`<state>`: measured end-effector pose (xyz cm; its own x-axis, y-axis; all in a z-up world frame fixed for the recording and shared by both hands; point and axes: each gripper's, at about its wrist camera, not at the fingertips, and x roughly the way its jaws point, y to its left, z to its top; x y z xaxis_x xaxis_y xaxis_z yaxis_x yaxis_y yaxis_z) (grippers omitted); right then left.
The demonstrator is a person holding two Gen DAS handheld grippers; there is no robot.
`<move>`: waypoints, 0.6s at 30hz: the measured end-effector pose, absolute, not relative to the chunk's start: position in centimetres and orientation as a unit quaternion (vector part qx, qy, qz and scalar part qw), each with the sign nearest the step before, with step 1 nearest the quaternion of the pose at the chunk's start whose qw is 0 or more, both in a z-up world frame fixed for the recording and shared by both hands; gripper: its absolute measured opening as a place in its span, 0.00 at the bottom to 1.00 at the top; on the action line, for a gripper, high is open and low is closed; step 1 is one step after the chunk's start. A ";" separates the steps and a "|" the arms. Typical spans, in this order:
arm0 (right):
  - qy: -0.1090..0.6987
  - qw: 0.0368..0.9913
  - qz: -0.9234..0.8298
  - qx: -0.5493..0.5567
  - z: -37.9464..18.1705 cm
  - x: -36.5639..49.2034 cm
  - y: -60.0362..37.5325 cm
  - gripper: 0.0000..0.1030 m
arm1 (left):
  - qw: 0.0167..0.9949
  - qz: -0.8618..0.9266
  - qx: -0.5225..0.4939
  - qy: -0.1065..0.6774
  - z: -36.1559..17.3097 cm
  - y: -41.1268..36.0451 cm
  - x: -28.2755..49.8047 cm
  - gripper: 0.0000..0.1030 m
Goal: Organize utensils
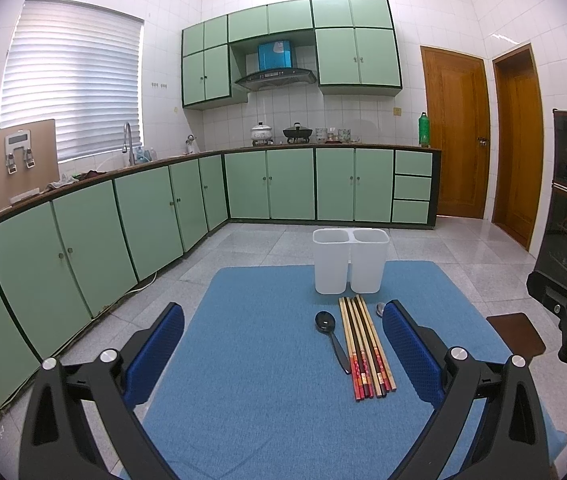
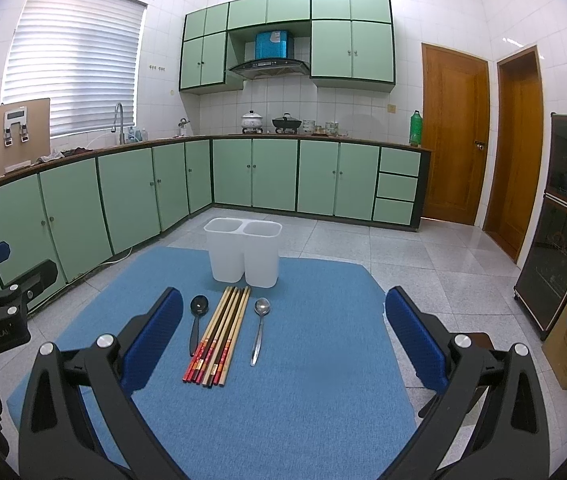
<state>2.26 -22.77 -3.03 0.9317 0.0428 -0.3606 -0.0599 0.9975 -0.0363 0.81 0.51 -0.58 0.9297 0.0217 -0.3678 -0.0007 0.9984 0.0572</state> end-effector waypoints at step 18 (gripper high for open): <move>0.208 0.978 0.020 -0.024 -4.4 4.5 -22.7 0.95 | 0.975 0.005 0.025 0.219 -2.3 1.0 3.6 0.94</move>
